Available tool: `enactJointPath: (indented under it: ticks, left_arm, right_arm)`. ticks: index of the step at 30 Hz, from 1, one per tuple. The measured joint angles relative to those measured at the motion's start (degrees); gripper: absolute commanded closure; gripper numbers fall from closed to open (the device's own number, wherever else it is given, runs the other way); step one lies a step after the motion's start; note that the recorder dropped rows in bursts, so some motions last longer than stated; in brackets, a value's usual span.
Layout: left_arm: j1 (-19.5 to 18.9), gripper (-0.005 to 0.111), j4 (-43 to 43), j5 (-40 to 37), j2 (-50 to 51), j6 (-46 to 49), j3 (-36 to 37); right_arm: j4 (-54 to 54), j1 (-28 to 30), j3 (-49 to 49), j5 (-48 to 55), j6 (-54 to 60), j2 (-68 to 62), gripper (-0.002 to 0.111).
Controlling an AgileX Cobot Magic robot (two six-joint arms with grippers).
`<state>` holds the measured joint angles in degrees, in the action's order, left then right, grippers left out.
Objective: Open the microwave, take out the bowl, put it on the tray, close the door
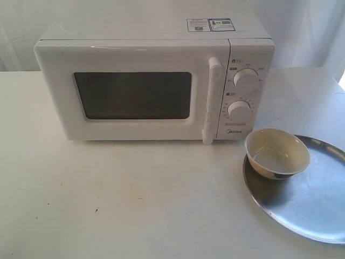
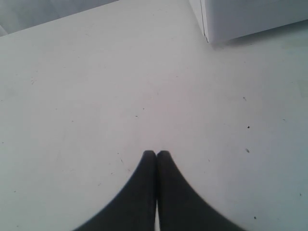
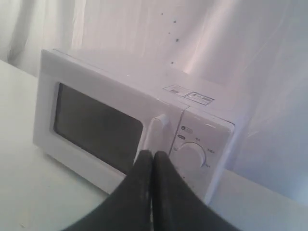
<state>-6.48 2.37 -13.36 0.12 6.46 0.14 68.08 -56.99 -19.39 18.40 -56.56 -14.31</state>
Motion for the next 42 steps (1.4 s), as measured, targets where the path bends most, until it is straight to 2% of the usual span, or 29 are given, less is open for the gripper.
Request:
enactJointPath:
  ticks: [3, 7, 11, 14, 17, 19, 22, 25, 27, 31, 37, 40, 42]
  left_arm:
    - [0.0, 0.107, 0.0, 0.0, 0.0, 0.0, 0.0]
    - [0.0, 0.107, 0.0, 0.0, 0.0, 0.0, 0.0]
    - [0.0, 0.107, 0.0, 0.0, 0.0, 0.0, 0.0]
    - [0.0, 0.107, 0.0, 0.0, 0.0, 0.0, 0.0]
    - [0.0, 0.107, 0.0, 0.0, 0.0, 0.0, 0.0]
    - [0.0, 0.107, 0.0, 0.0, 0.0, 0.0, 0.0]
    - [0.0, 0.107, 0.0, 0.0, 0.0, 0.0, 0.0]
    - [0.0, 0.107, 0.0, 0.0, 0.0, 0.0, 0.0]
    - [0.0, 0.107, 0.0, 0.0, 0.0, 0.0, 0.0]
    - [0.0, 0.107, 0.0, 0.0, 0.0, 0.0, 0.0]
    - [0.0, 0.107, 0.0, 0.0, 0.0, 0.0, 0.0]
    - [0.0, 0.107, 0.0, 0.0, 0.0, 0.0, 0.0]
    - [0.0, 0.107, 0.0, 0.0, 0.0, 0.0, 0.0]
  right_arm:
    - [-9.6, 3.4, 0.7, 4.5, 0.0, 5.0, 0.108]
    - [-36.6, 12.8, 2.3, 12.8, 0.0, 12.6, 0.108]
    - [-62.9, 24.1, 3.5, 19.9, -0.3, 14.0, 0.108]
    - [-77.5, 32.9, 4.4, 16.8, -0.3, 14.0, 0.108]
    - [-85.4, 39.8, 6.5, 9.3, -0.4, 14.0, 0.108]
    - [-87.6, 42.6, 8.8, 4.2, -0.4, 14.0, 0.108]
    - [-88.1, 43.7, 13.8, -3.9, -0.4, 14.0, 0.108]
    - [-84.1, 43.8, 18.4, -13.2, -0.4, 14.0, 0.108]
    - [-79.4, 44.0, 19.0, -15.4, -0.4, 14.0, 0.108]
    - [-68.1, 44.0, 19.0, -15.7, -0.4, 14.0, 0.108]
    - [-64.4, 44.0, 19.0, -11.1, 0.2, 14.0, 0.108]
    - [-64.3, 44.0, 19.0, -5.4, 6.1, 14.0, 0.108]
    - [-64.2, 44.0, 19.2, -3.0, 14.6, 14.0, 0.108]
